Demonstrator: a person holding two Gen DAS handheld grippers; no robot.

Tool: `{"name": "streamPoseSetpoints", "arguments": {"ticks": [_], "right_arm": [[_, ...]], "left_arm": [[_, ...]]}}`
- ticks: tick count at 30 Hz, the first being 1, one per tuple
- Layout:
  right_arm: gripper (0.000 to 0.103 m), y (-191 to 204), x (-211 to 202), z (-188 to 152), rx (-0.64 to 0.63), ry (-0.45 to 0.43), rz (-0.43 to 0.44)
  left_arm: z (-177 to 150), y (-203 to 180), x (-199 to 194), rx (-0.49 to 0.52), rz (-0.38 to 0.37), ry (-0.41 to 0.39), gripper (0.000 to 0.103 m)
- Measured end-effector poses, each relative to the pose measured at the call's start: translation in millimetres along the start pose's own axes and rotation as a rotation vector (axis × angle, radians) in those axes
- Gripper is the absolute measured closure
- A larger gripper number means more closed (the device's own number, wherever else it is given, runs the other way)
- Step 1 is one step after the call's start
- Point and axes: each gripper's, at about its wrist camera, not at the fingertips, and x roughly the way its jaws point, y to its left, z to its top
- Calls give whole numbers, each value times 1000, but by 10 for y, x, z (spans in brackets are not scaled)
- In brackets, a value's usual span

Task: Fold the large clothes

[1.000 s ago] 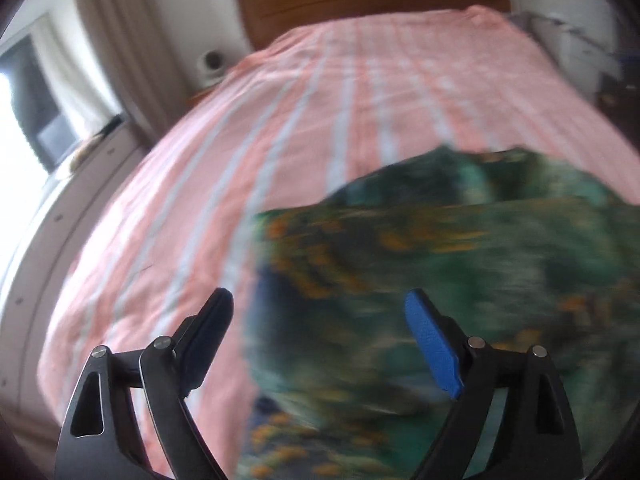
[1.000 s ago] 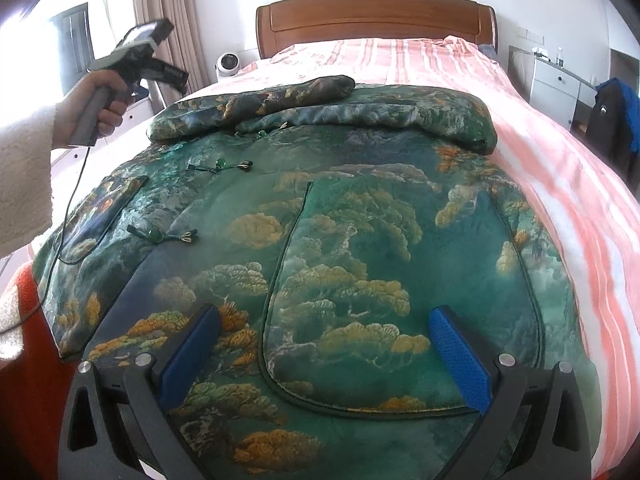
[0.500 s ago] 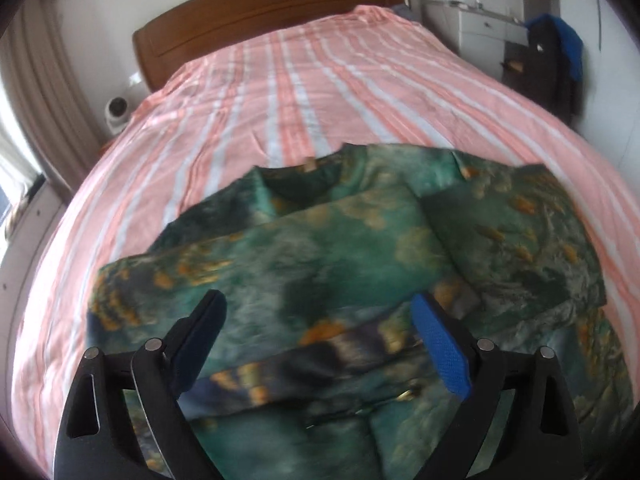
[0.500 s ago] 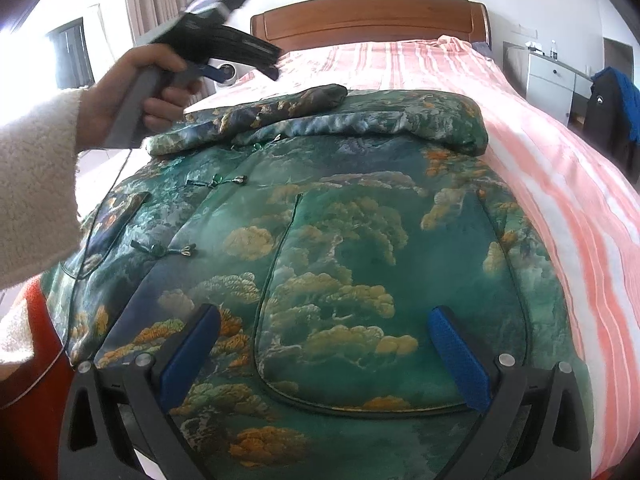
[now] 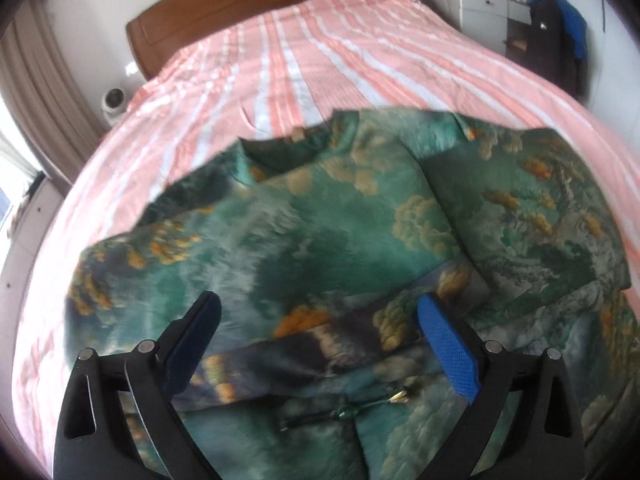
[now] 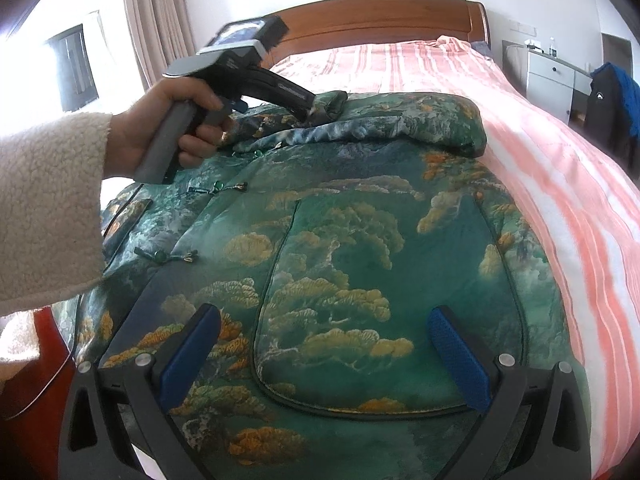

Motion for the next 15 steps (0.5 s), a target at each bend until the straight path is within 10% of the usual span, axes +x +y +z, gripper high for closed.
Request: {"name": "streamPoseSetpoints", "arguments": {"ticks": [9, 15], "right_arm": [[1, 11, -19, 3, -7, -12, -4], [1, 33, -46, 1, -20, -23, -8]], "left_arm": [[-139, 287, -453, 5, 42, -79, 4], [-241, 573, -785, 90, 216, -154, 4]]}}
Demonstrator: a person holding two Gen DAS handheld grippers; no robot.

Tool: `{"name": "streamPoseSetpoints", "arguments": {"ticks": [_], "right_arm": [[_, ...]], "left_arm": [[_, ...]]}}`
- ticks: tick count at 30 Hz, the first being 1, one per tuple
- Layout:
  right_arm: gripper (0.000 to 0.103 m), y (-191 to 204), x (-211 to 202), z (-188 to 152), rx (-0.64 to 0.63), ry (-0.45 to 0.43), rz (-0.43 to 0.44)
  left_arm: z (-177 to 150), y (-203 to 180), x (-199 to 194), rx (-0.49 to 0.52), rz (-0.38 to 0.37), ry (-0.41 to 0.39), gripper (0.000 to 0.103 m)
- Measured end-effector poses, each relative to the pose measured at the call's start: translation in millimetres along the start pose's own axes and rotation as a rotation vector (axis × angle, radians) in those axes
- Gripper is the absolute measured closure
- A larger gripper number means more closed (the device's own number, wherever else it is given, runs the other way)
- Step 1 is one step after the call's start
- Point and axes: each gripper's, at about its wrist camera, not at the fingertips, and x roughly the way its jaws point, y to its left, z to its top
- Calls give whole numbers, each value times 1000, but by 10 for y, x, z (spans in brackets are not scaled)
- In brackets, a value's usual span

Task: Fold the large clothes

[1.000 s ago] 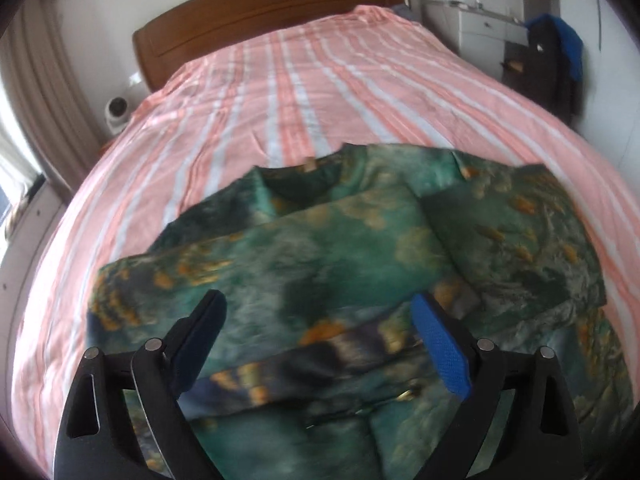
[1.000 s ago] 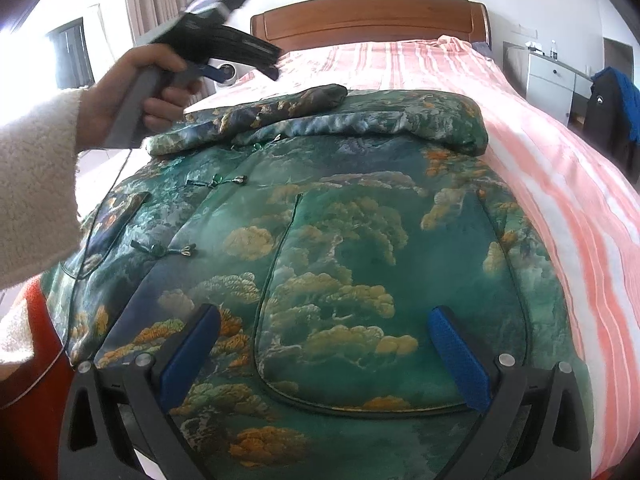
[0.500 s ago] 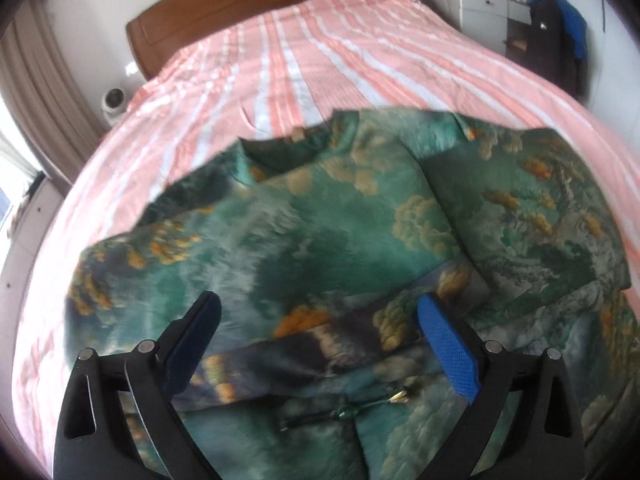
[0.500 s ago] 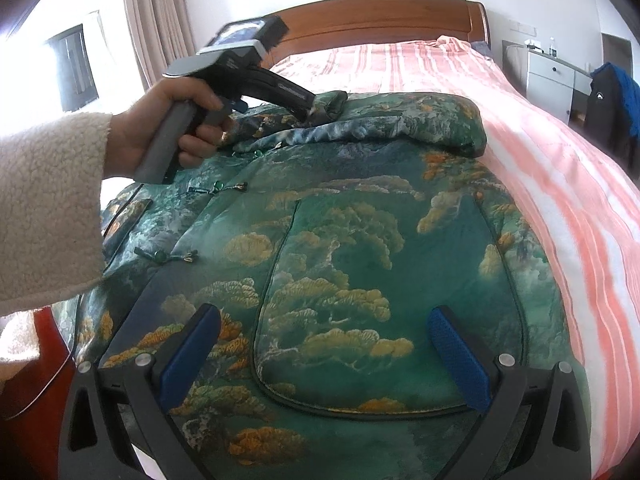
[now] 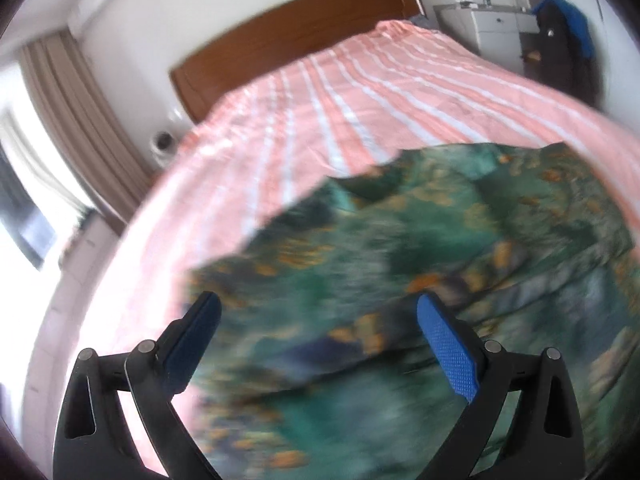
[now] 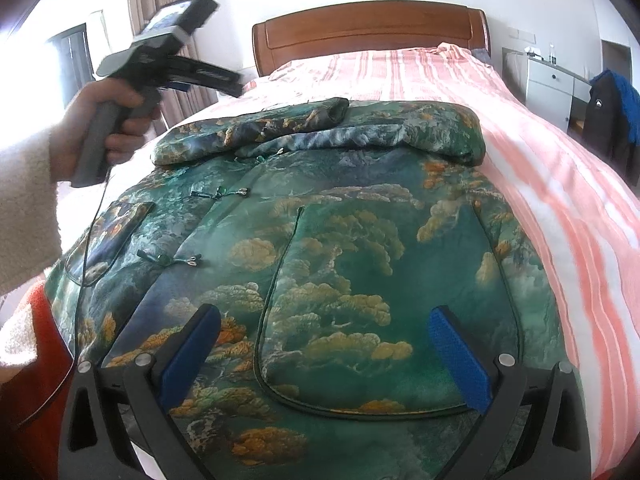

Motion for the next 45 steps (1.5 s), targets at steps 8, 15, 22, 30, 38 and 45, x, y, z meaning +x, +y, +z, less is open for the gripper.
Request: {"name": "streamPoseSetpoints", "arguments": {"ticks": [8, 15, 22, 30, 38, 45], "right_arm": [[1, -26, -40, 21, 7, -19, 1], [1, -53, -7, 32, 24, -9, 21], [1, 6, -33, 14, -1, -22, 0], [1, 3, 15, -36, -20, -13, -66], [1, -220, -103, 22, 54, -50, -124], [1, -915, -394, 87, 302, -38, -217]], "left_arm": [[-611, 852, -639, 463, 430, -82, 0], [-1309, 1810, -937, 549, 471, 242, 0], [-1847, 1270, -709, 92, 15, 281, 0], [-1952, 314, -533, -182, -235, 203, 1], [-2032, 823, -505, -342, -227, 194, 1], [-2574, 1585, -252, -582, -279, 319, 1]]}}
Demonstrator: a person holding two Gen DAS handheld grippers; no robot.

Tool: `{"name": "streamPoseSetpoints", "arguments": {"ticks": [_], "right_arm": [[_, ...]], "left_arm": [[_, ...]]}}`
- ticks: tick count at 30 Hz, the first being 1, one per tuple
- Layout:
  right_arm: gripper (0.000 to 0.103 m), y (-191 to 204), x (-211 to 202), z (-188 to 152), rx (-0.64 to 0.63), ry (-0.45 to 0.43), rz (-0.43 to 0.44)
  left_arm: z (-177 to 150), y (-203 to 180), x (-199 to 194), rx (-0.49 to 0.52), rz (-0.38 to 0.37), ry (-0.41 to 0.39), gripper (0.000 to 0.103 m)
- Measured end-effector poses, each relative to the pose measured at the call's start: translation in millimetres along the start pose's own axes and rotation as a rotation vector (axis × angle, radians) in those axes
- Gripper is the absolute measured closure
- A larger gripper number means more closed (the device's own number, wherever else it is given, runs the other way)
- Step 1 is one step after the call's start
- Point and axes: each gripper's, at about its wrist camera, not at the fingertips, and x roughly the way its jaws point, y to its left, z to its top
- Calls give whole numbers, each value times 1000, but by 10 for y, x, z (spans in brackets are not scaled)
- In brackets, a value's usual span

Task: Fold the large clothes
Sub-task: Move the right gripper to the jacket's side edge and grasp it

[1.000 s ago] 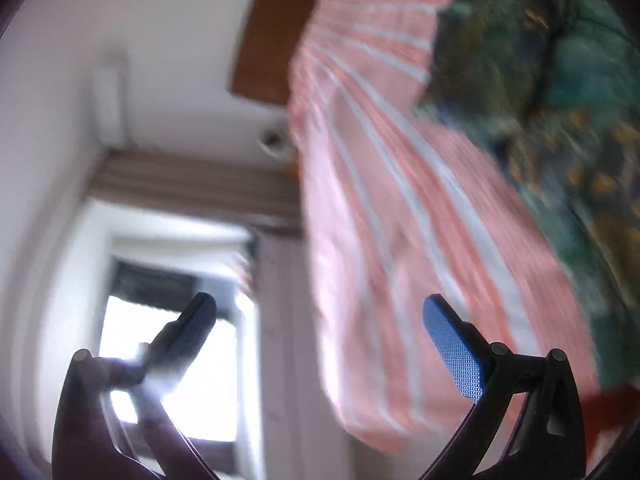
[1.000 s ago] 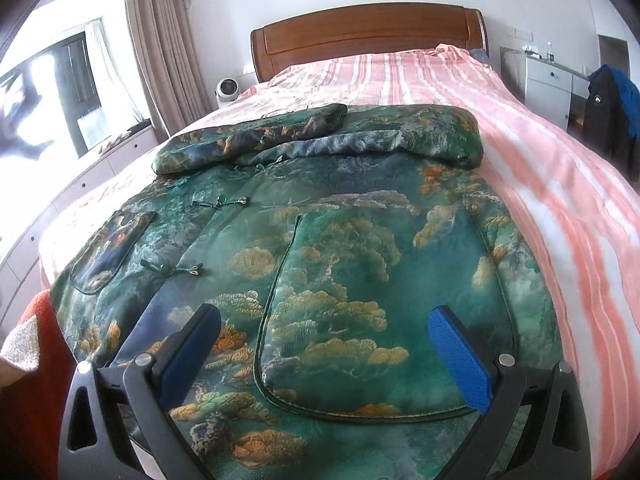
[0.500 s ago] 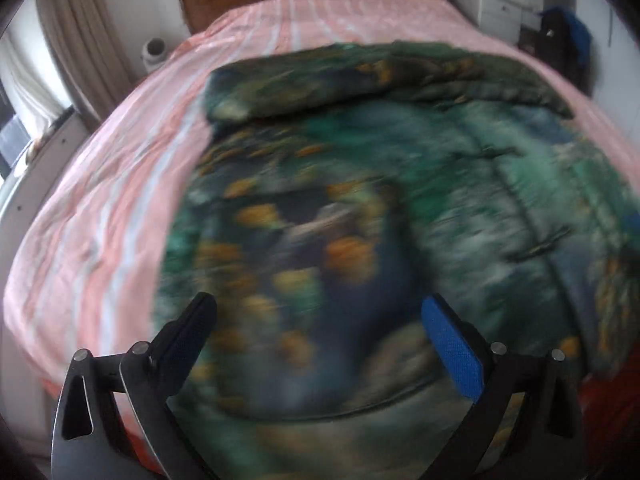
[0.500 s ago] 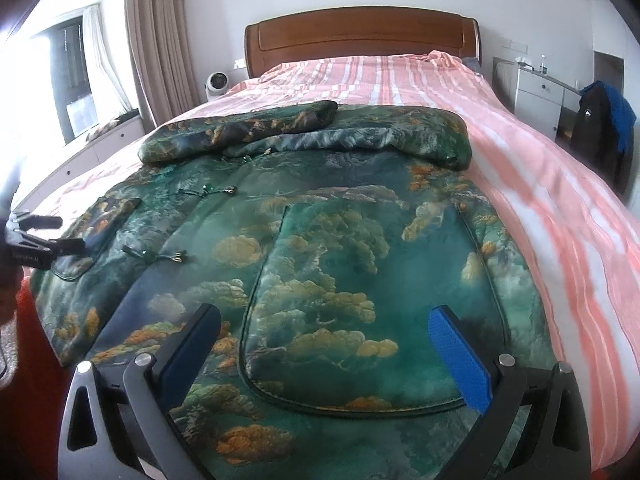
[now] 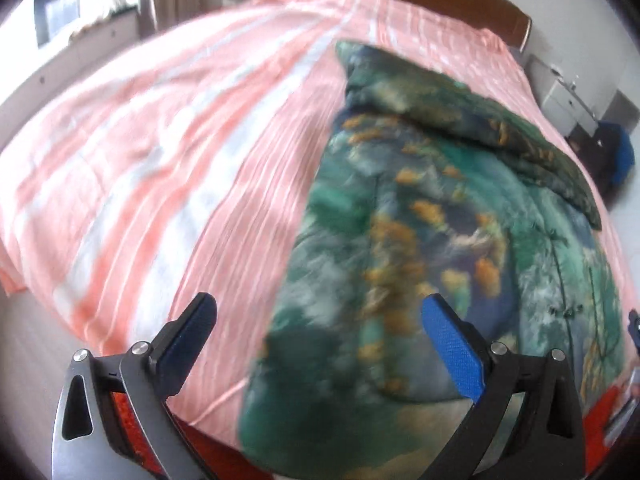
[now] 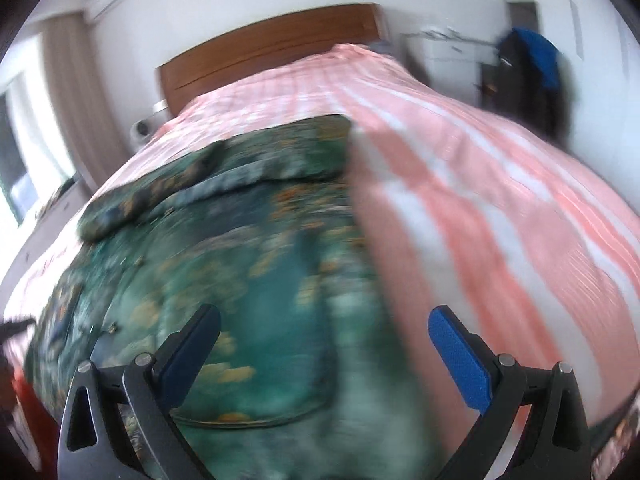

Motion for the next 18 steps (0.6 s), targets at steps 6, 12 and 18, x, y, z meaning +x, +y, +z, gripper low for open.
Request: {"name": "streamPoseSetpoints", "arguments": {"ticks": [6, 12, 18], "right_arm": [[1, -267, -69, 9, 27, 112, 16], [1, -439, 108, -138, 47, 286, 71], [1, -316, 80, -244, 70, 288, 199]], "left_arm": [[-152, -160, 257, 186, 20, 99, 0], [-115, -41, 279, 132, 25, 111, 0], [-188, -84, 265, 169, -10, 154, 0]]}}
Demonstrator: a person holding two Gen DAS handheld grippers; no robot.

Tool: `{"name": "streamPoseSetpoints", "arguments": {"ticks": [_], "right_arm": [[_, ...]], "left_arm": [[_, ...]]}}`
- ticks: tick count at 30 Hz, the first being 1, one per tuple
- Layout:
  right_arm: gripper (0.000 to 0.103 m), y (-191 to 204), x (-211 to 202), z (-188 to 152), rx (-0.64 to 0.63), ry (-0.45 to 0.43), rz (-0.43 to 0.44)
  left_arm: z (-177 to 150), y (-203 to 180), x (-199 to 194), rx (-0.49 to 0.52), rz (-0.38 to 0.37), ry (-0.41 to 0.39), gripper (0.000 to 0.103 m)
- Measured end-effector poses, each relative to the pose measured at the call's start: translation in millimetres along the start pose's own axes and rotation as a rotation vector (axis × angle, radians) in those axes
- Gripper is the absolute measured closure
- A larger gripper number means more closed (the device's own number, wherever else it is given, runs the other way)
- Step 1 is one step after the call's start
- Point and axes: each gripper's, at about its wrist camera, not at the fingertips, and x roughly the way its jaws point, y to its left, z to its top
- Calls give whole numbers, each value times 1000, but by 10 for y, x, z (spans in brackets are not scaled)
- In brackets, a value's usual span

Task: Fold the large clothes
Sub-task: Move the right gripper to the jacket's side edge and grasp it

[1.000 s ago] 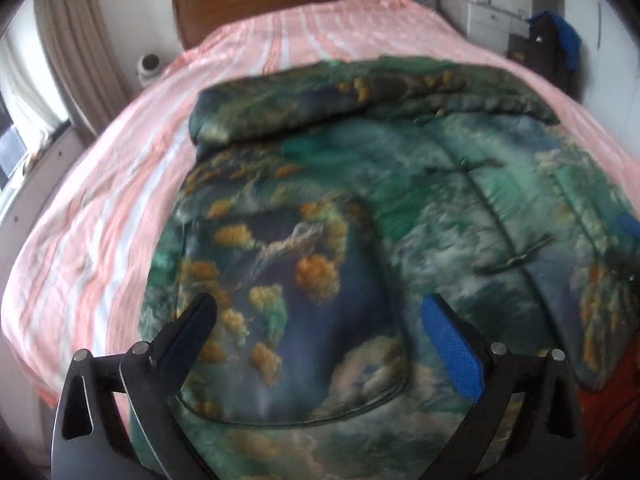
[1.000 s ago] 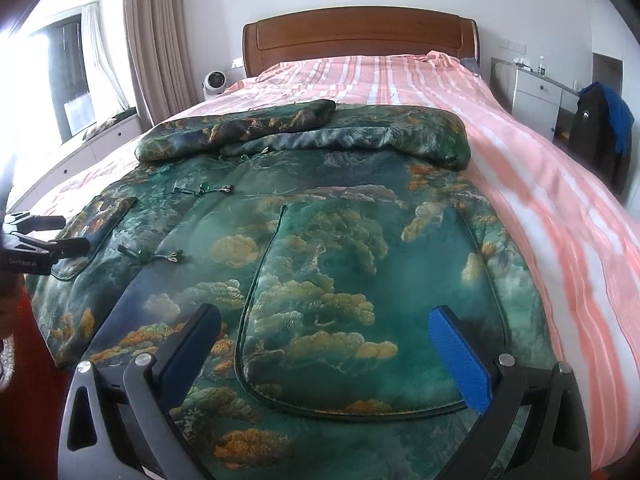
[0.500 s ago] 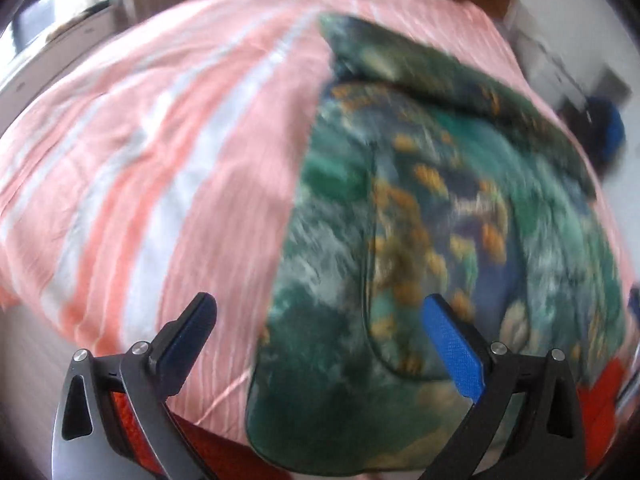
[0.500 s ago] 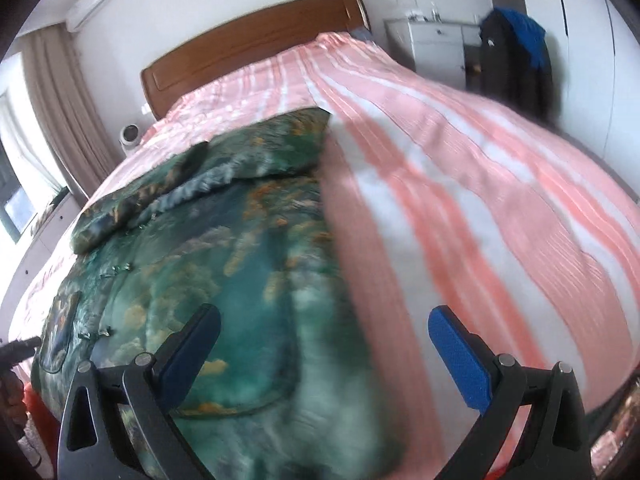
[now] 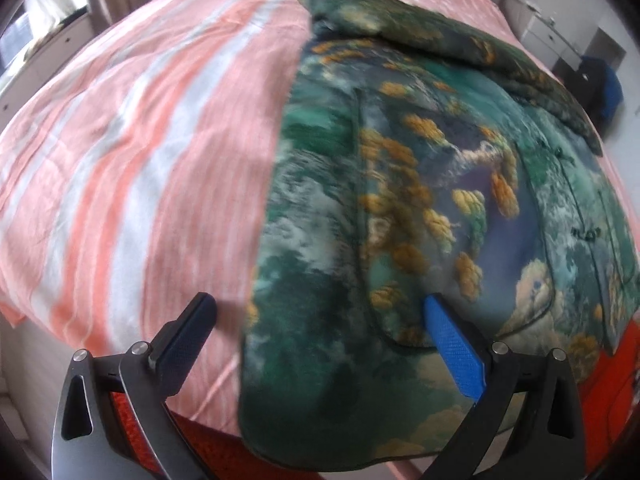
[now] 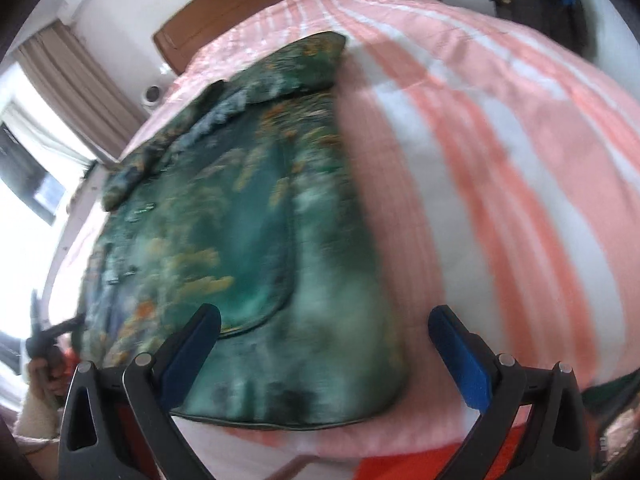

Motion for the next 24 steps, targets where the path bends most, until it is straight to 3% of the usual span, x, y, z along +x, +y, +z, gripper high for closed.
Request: {"name": "streamPoseSetpoints", "arguments": {"ticks": [24], "right_arm": [[3, 78, 76, -24, -19, 9, -55]], "left_arm": [[10, -63, 61, -10, 4, -19, 0]]}}
